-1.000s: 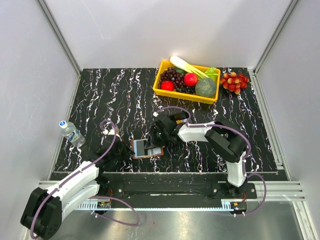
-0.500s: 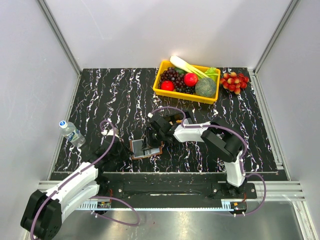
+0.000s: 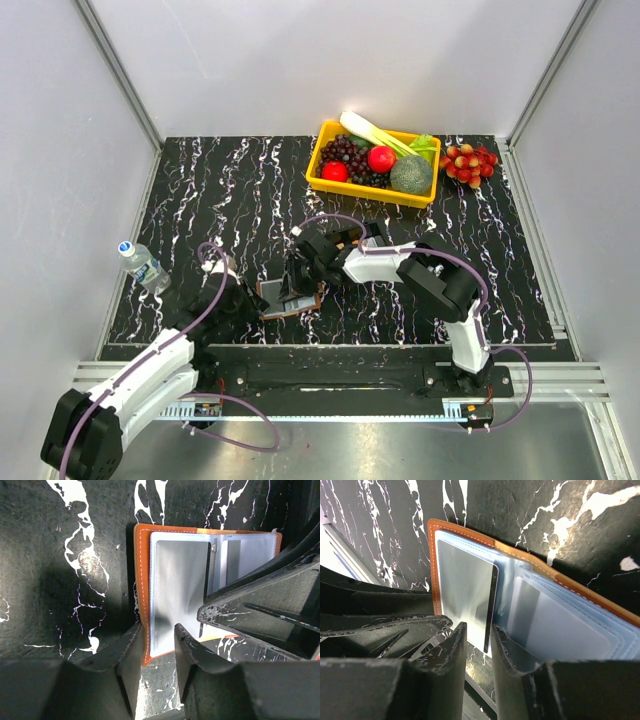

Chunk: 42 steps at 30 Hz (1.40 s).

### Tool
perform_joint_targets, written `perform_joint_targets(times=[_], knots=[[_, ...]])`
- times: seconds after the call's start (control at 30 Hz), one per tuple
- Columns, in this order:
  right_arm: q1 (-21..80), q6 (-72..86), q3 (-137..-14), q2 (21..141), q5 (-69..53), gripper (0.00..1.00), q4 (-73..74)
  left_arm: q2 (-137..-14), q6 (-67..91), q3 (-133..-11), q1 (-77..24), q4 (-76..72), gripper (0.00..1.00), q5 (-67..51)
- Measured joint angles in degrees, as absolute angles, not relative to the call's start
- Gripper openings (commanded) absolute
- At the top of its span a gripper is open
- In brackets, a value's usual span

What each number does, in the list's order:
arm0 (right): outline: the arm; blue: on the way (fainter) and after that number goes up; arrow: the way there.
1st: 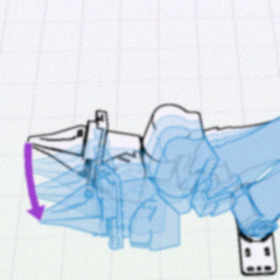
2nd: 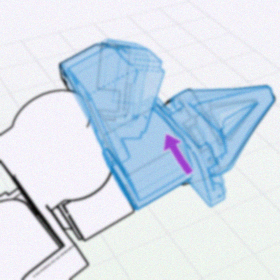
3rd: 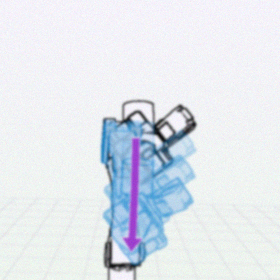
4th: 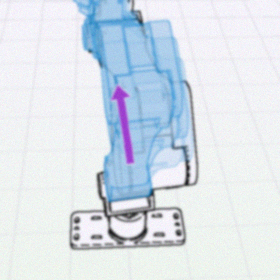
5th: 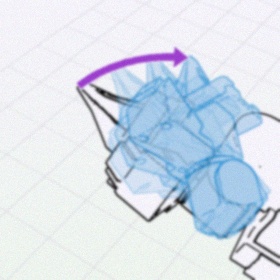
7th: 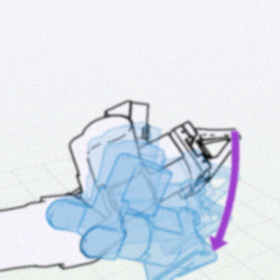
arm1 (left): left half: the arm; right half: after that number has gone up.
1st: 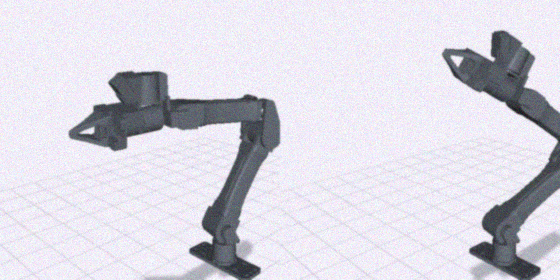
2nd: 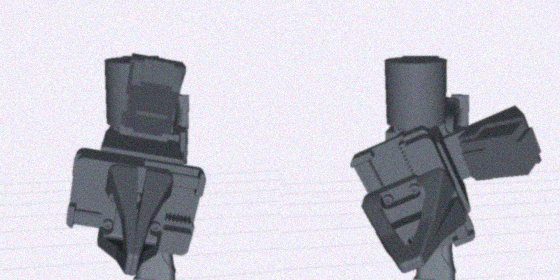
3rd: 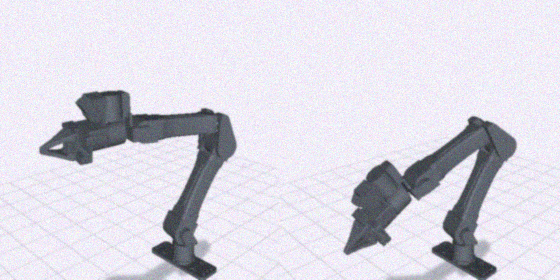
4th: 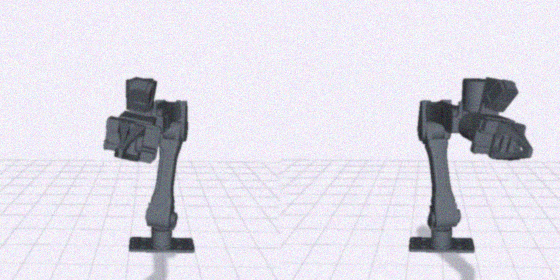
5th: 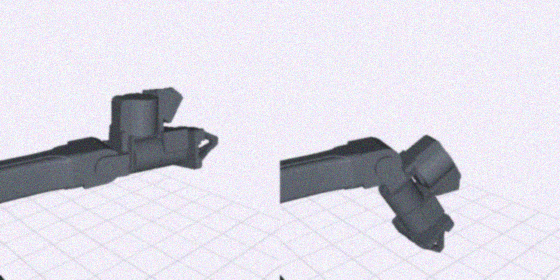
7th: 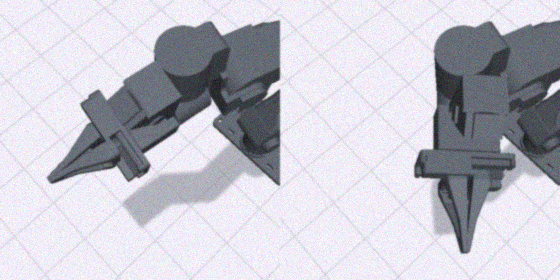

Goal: Put the credit cards into the card holder
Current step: Insert the credit card into the card holder, then pick up the credit card from the storage box.

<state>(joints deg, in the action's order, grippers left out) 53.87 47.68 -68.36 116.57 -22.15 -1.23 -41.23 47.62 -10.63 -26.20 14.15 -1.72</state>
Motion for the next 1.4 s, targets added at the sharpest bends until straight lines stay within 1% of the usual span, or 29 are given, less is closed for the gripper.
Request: perform_joint_targets(times=[0.07,0.17,0.3,0.33,0.4,0.5,0.6,0.77,0.83,0.87,1.0,1.1,1.2,1.4], knots=[[54.22,48.07,-68.71,116.57,-21.58,0.32,-0.51,-40.42,47.79,-10.41,-26.24,14.15,0.36,-1.80],[54.50,48.36,-68.90,116.57,-21.52,0.31,-0.12,-39.27,47.83,-9.82,-26.22,14.24,0.32,-1.76],[54.50,49.15,-68.90,116.57,-21.76,0.32,-0.23,-39.00,47.79,-9.56,-26.22,14.50,0.19,-1.65],[54.50,49.28,-68.88,116.57,-21.74,0.32,-0.23,-39.13,47.83,-9.56,-26.20,14.52,0.18,-1.50],[54.48,49.30,-68.88,116.57,-21.63,0.33,-0.19,-39.22,47.79,-9.56,-26.15,14.55,0.10,-1.43],[54.30,48.75,-68.51,115.81,-20.43,0.35,0.27,-39.22,47.90,-9.56,-26.17,14.48,0.07,-1.41],[53.71,47.53,-67.40,113.10,-18.98,0.37,1.28,-39.22,47.92,-9.56,-26.20,14.41,0.06,-1.56],[51.16,43.79,-66.83,103.92,-16.84,0.42,3.33,-39.05,47.81,-9.56,-26.24,14.06,0.06,-1.80],[49.52,42.19,-66.85,99.94,-15.38,0.47,4.23,-39.03,47.55,-9.58,-26.24,14.06,0.06,-1.89],[48.69,41.54,-66.85,98.41,-14.44,0.48,4.91,-39.03,47.44,-9.61,-26.24,14.06,0.06,-1.93],[43.40,38.11,-67.07,93.62,-9.28,0.48,10.37,-39.05,46.78,-9.93,-26.24,14.13,0.09,-2.13],[38.68,35.73,-67.35,93.47,-6.83,0.48,14.46,-39.07,46.35,-10.35,-26.24,14.11,0.12,-2.33],[35.16,33.17,-68.14,95.31,-5.96,0.48,19.05,-39.31,45.91,-10.66,-26.24,14.09,0.12,-2.35],[33.63,29.65,-70.13,102.08,-5.72,0.45,23.46,-40.75,45.12,-11.05,-26.24,13.89,0.12,-2.39]])
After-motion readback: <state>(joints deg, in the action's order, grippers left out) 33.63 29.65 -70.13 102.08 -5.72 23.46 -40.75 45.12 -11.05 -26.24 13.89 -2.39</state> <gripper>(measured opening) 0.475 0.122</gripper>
